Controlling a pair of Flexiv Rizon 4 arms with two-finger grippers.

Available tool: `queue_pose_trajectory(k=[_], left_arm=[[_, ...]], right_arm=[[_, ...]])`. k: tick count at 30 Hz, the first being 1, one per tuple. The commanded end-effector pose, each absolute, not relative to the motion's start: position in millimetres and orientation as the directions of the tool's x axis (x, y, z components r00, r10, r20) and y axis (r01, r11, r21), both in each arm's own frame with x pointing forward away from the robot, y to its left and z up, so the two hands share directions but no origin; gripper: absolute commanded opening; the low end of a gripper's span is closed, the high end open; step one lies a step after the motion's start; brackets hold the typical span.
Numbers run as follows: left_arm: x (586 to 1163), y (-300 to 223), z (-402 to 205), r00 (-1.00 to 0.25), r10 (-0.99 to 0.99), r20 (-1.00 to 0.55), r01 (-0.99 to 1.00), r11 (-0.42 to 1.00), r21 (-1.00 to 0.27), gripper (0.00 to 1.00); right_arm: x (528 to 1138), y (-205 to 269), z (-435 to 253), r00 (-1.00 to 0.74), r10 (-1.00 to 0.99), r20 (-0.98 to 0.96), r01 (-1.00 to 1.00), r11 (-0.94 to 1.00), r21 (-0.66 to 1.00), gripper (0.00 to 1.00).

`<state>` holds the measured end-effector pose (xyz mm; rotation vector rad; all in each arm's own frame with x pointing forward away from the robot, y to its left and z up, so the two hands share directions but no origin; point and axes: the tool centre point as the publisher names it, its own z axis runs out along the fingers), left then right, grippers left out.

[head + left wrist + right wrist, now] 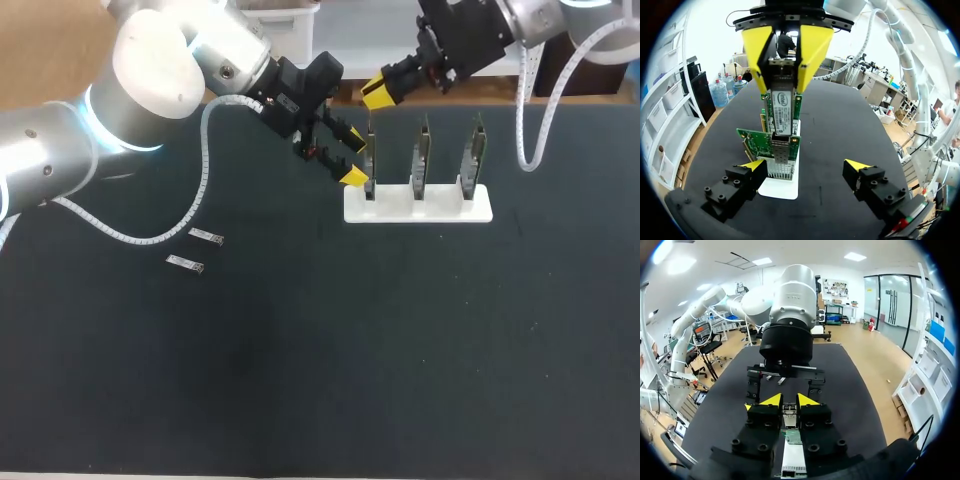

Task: Pick up the optical module with the left hand, and insert it into the network port with the right hand.

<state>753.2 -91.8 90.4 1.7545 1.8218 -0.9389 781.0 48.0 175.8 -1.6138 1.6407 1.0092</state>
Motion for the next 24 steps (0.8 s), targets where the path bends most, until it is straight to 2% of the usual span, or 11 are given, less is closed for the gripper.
queue_pose_trajectory(k=[1, 24], left_arm=[[754.4, -92.5, 90.9, -0.1, 0.69, -0.717, 0.985, -0.035, -0.171, 1.0], [754.4, -92.5, 90.9, -0.1, 0.69, -0.717, 0.985, -0.035, -0.171, 1.0]], right_arm=[[779.7, 48.1, 173.9, -0.067, -0.521, -0.851, -0.995, -0.029, 0.096, 0.0], [777.1, 50.1, 177.5, -0.049, -0.52, -0.853, -0.996, -0.033, 0.078, 0.0]])
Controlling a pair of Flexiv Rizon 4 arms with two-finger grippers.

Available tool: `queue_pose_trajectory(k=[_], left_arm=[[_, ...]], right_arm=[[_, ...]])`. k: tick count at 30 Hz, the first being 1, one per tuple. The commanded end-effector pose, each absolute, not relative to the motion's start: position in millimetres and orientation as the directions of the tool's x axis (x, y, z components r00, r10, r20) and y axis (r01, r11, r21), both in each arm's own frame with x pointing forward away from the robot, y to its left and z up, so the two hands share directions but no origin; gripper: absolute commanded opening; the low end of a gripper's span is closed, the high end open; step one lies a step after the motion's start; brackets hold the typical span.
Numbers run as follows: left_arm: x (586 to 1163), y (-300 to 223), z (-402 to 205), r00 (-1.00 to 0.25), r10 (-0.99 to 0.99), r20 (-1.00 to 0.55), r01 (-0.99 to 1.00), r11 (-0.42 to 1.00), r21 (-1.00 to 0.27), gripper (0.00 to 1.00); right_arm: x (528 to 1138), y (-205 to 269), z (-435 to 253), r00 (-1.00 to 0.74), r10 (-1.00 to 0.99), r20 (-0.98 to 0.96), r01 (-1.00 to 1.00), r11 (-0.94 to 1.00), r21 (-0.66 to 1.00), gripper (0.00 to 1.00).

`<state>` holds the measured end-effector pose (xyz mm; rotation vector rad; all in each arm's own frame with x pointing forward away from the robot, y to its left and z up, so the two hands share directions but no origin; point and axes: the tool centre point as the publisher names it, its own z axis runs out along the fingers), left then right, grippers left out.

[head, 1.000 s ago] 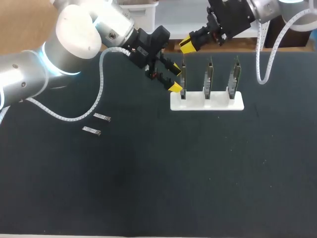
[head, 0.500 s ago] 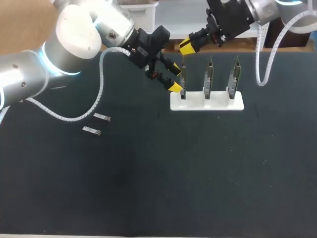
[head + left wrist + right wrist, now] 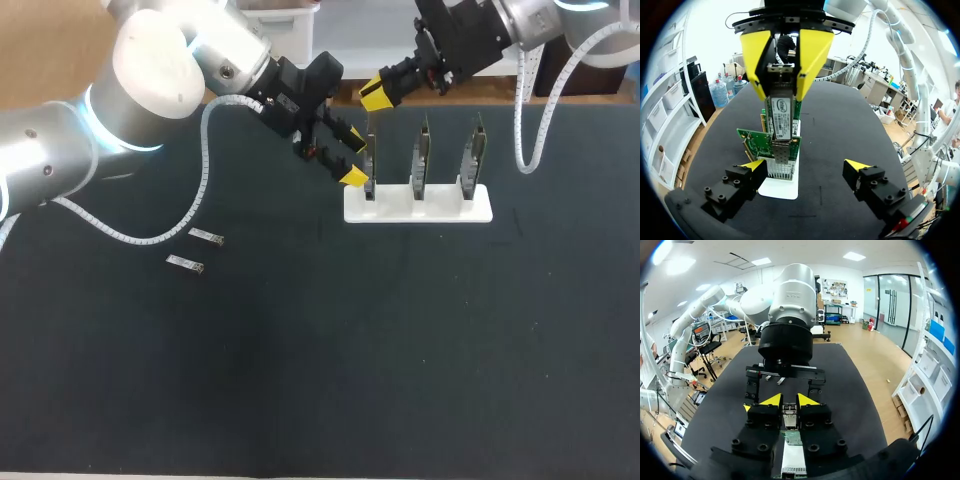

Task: Pick up the optical module with the left hand, and insert it into the network port with the right hand.

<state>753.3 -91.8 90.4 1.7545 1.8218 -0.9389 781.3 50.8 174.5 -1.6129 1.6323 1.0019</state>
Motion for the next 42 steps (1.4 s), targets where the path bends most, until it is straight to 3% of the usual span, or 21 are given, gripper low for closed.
queue_pose_trajectory(k=[1, 42], left_arm=[[754.4, -92.5, 90.9, -0.1, 0.69, -0.717, 0.985, -0.035, -0.171, 1.0], [754.4, -92.5, 90.9, -0.1, 0.69, -0.717, 0.985, -0.035, -0.171, 1.0]], right_arm=[[777.1, 50.1, 178.0, -0.047, -0.521, -0.852, -0.997, -0.034, 0.076, 0.0], [781.5, 49.6, 175.5, -0.048, -0.533, -0.844, -0.997, -0.027, 0.074, 0.0]])
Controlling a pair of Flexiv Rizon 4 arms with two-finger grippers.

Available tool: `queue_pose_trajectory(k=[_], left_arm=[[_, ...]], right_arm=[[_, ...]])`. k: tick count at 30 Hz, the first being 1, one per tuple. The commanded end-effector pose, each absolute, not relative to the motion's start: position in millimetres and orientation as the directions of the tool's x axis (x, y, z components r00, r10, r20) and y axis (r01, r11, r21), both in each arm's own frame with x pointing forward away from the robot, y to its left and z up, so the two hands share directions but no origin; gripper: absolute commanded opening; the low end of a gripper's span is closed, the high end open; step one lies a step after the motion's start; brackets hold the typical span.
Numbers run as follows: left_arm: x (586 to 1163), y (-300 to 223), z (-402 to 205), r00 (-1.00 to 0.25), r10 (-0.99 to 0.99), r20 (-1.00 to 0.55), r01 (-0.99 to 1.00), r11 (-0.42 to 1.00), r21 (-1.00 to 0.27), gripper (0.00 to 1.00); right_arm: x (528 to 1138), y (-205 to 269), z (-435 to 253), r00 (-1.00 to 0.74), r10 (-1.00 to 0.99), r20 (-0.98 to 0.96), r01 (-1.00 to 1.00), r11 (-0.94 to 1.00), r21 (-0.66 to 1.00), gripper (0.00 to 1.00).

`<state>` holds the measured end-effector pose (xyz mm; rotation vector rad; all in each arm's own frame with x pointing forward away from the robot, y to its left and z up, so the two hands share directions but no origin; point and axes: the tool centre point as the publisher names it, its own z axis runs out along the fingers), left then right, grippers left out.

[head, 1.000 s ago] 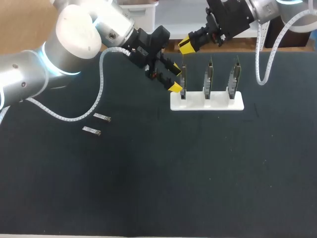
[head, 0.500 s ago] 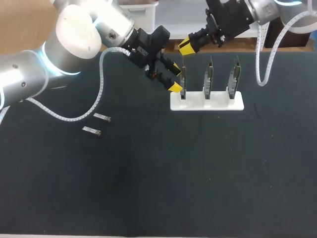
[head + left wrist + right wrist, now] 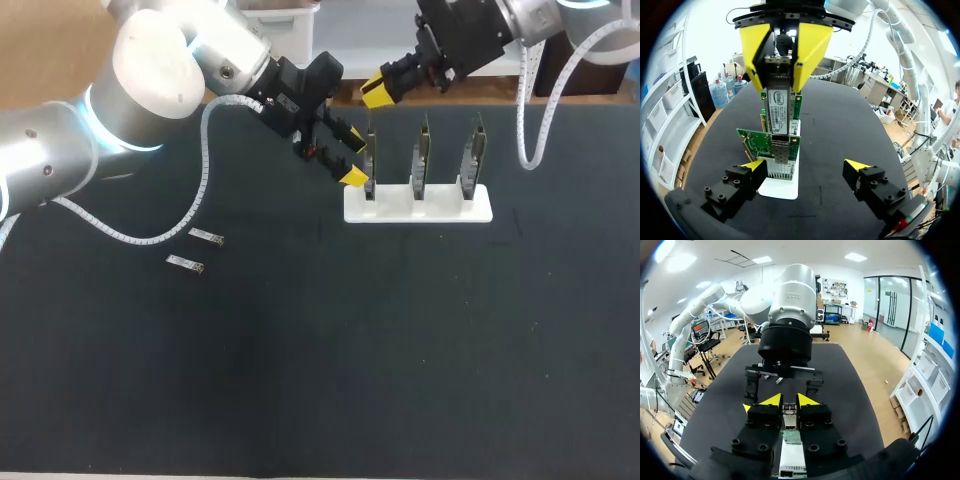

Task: Pick up the optical module with the left hand, and insert it into the network port with the right hand.

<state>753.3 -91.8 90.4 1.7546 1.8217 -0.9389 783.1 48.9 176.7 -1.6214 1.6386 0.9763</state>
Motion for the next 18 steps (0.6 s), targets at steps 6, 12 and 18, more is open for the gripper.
queue_pose_trajectory(k=[6, 12, 18], left_arm=[[754.4, -92.5, 90.9, -0.1, 0.69, -0.717, 0.985, -0.035, -0.171, 1.0], [754.4, -92.5, 90.9, -0.1, 0.69, -0.717, 0.985, -0.035, -0.171, 1.0], [754.4, -92.5, 90.9, -0.1, 0.69, -0.717, 0.985, -0.035, -0.171, 1.0]], right_arm=[[783.5, 49.5, 173.4, -0.059, -0.532, -0.845, -0.997, -0.017, 0.081, 0.0], [783.4, 49.2, 169.9, -0.068, -0.536, -0.841, -0.996, -0.012, 0.089, 0.0], [782.5, 48.9, 170.5, -0.069, -0.534, -0.843, -0.996, -0.011, 0.088, 0.0]])
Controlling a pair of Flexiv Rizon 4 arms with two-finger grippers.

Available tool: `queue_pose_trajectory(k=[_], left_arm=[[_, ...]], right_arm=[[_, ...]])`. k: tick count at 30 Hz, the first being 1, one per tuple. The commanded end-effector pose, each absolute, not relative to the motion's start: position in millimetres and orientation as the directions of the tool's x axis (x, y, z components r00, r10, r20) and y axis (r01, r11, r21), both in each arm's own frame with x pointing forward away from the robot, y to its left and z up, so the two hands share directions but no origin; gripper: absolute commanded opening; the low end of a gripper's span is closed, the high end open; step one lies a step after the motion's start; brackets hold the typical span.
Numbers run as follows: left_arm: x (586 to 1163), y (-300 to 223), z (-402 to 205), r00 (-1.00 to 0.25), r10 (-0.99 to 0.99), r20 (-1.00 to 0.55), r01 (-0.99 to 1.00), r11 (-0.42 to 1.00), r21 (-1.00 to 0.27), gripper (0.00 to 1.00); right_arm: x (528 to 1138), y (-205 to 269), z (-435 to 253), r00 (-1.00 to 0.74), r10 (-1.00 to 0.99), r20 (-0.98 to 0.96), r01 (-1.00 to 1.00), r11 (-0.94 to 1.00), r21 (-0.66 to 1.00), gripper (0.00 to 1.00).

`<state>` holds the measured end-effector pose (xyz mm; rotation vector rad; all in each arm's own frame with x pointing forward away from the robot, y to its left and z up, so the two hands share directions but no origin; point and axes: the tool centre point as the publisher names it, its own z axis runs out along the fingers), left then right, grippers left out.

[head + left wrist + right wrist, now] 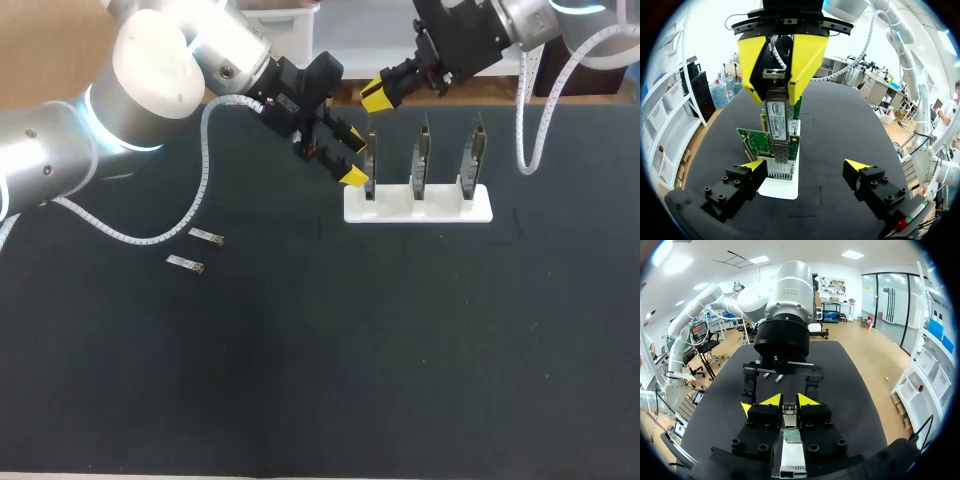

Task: Pick up the optical module with the left hand, and insert it into the network port with the right hand.

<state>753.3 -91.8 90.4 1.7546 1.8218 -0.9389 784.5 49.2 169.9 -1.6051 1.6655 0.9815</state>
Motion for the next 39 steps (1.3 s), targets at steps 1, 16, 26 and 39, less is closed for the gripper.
queue_pose_trajectory(k=[1, 16, 26, 39], left_arm=[[754.4, -92.5, 90.9, -0.1, 0.69, -0.717, 0.985, -0.035, -0.171, 1.0], [754.4, -92.5, 90.9, -0.1, 0.69, -0.717, 0.985, -0.035, -0.171, 1.0], [754.4, -92.5, 90.9, -0.1, 0.69, -0.717, 0.985, -0.035, -0.171, 1.0], [754.4, -92.5, 90.9, -0.1, 0.69, -0.717, 0.985, -0.035, -0.171, 1.0]], right_arm=[[782.5, 48.9, 170.6, -0.069, -0.533, -0.843, -0.996, -0.01, 0.088, 0.0], [781.1, 49.5, 164.1, -0.089, -0.534, -0.841, -0.994, -0.003, 0.107, 0.0], [781.1, 48.7, 162.4, -0.096, -0.535, -0.839, -0.994, 0.003, 0.112, 0.0], [781.6, 48.3, 161.4, -0.099, -0.537, -0.838, -0.993, 0.004, 0.115, 0.0]])
